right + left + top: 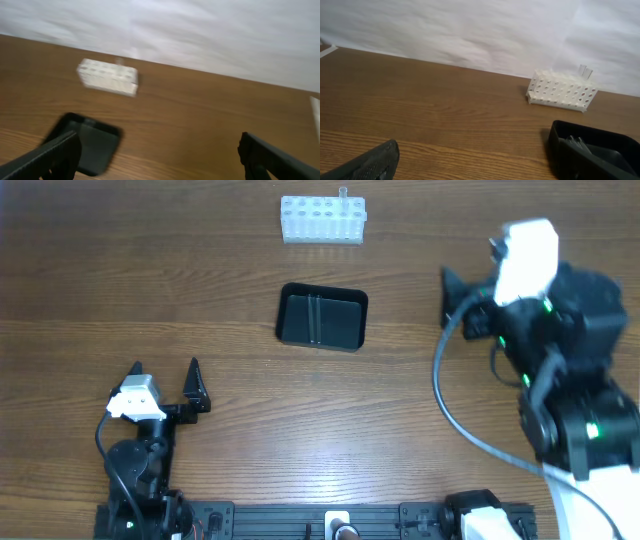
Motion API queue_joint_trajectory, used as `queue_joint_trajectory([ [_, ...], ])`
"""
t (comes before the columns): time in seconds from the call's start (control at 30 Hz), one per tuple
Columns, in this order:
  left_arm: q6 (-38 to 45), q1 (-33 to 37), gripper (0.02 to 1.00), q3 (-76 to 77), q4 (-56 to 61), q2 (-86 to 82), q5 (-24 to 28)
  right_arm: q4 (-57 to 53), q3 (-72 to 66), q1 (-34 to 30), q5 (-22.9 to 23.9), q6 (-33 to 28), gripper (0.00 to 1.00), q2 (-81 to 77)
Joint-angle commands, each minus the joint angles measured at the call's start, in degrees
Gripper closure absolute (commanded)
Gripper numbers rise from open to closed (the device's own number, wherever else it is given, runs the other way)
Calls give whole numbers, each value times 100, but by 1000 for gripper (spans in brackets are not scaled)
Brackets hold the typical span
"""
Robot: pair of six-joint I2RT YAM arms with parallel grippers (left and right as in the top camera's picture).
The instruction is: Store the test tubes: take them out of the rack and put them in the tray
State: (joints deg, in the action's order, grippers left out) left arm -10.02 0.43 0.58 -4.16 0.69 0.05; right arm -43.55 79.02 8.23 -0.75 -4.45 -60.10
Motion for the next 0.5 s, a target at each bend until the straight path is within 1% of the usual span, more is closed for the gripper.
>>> queue_joint_trajectory([
  [0.03,103,-17,20,-24,-22,-48,79,2,710,479,544,807,9,-820],
  [0.1,103,-17,20,-26,-22,-48,79,24,973,680,1014,1270,9,-1281],
  [0.2,103,-17,23,-26,-22,-48,79,136,1272,931,1429,1777,9,-1834],
  [0.3,103,-17,23,-26,-22,-48,79,151,1596,1156,1740,1943,7,-2365],
  [0.37,103,-17,20,-26,-22,-48,79,127,1779,1239,1871,1941,7,-2649],
  [0.5,103,-17,23,-26,-20,-48,79,-44,2197,1276,1775,1943,7,-3206],
])
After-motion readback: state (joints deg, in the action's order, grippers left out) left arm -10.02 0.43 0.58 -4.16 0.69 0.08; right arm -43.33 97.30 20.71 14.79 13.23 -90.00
